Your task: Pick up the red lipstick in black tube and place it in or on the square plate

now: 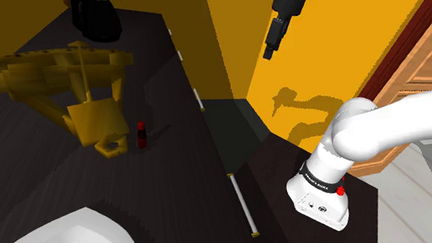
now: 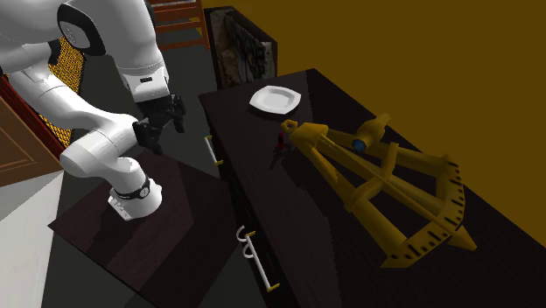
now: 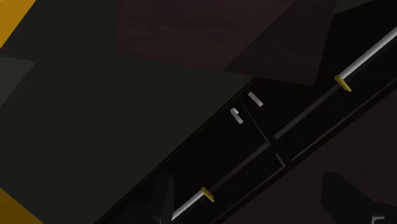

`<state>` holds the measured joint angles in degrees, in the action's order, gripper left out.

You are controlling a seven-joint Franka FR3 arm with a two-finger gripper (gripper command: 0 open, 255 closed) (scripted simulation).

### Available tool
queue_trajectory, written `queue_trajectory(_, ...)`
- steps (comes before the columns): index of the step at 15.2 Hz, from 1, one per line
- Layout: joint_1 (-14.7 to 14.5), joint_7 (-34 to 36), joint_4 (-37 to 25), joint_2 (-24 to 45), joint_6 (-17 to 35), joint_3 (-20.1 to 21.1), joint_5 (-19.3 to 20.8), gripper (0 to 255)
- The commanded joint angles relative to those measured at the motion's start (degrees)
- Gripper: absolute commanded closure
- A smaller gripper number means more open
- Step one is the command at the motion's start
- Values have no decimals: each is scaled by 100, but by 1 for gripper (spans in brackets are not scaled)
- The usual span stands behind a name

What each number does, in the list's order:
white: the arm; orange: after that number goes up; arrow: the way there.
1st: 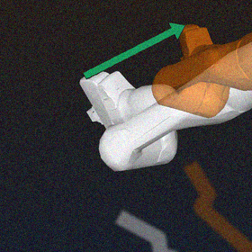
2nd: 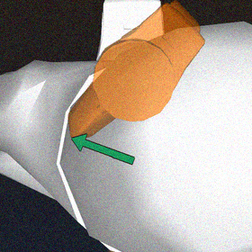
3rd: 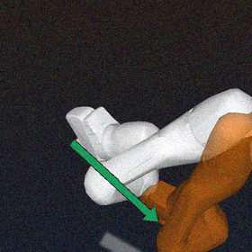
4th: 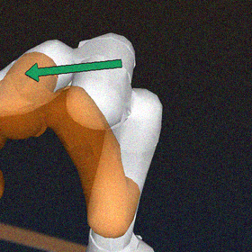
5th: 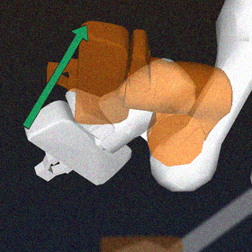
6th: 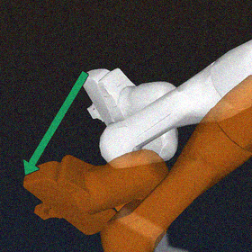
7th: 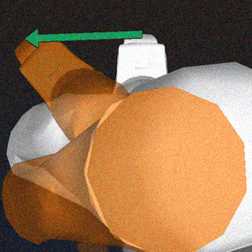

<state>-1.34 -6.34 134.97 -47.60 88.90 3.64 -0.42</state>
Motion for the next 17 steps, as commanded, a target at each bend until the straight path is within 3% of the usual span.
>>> queue_trajectory(1,0,0,0,0,0,0,0,0)
queue_trajectory(10,-324,617,-470,1434,713,827,-496,0)
queue_trajectory(17,-505,1113,-1163,2728,1143,1440,-617,0)
